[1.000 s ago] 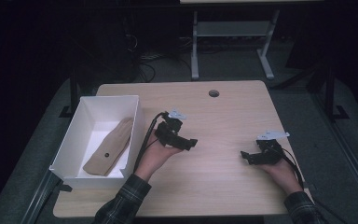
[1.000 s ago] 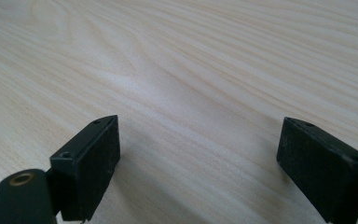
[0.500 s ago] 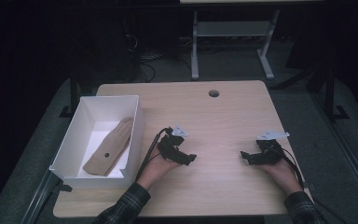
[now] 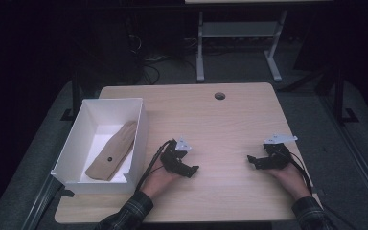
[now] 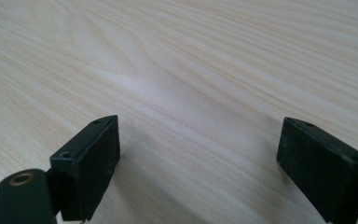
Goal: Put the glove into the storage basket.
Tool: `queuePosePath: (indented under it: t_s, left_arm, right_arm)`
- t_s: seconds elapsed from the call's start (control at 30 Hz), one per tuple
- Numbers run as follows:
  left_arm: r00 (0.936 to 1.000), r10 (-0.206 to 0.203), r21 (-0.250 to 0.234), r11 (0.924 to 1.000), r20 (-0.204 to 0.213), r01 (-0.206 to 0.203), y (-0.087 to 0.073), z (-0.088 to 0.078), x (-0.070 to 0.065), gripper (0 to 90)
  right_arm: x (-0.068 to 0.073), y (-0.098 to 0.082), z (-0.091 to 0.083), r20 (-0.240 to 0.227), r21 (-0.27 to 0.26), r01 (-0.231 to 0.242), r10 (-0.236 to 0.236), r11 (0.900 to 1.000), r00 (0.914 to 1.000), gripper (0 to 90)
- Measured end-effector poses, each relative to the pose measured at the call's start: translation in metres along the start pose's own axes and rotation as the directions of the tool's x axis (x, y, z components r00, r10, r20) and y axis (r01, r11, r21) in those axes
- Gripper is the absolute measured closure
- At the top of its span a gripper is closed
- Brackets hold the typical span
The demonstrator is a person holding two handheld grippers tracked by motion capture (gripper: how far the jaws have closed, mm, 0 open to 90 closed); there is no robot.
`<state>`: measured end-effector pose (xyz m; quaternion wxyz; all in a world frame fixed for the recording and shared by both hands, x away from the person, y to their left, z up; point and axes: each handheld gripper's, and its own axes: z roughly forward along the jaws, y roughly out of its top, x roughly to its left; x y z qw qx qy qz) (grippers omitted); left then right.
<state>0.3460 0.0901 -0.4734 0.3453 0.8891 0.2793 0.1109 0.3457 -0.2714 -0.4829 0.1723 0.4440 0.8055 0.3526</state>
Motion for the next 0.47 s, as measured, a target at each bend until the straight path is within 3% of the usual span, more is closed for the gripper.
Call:
queuePosePath:
  t_s: [0.03,0.1,0.47]
  left_arm:
    - [1.0000,0.001,-0.002,1.0000,0.001,-0.001,-0.0008,-0.0005,0.0001,12.3]
    - [1.0000,0.000,-0.056,0.9984,0.003,0.001,-0.0077,-0.0001,-0.0008,12.2]
    - [0.9999,0.007,-0.057,0.9984,0.010,-0.006,-0.0089,-0.0013,-0.0011,12.3]
  right_arm:
    - [0.0000,0.0000,0.0000,0.000,0.000,0.000,0.000,1.000,1.0000,12.8]
    - [0.0000,0.0000,0.0000,0.000,0.000,0.000,0.000,1.000,1.0000,12.8]
    - [-0.0001,-0.0001,0.0000,-0.002,-0.001,0.005,-0.005,1.000,1.0000,12.8]
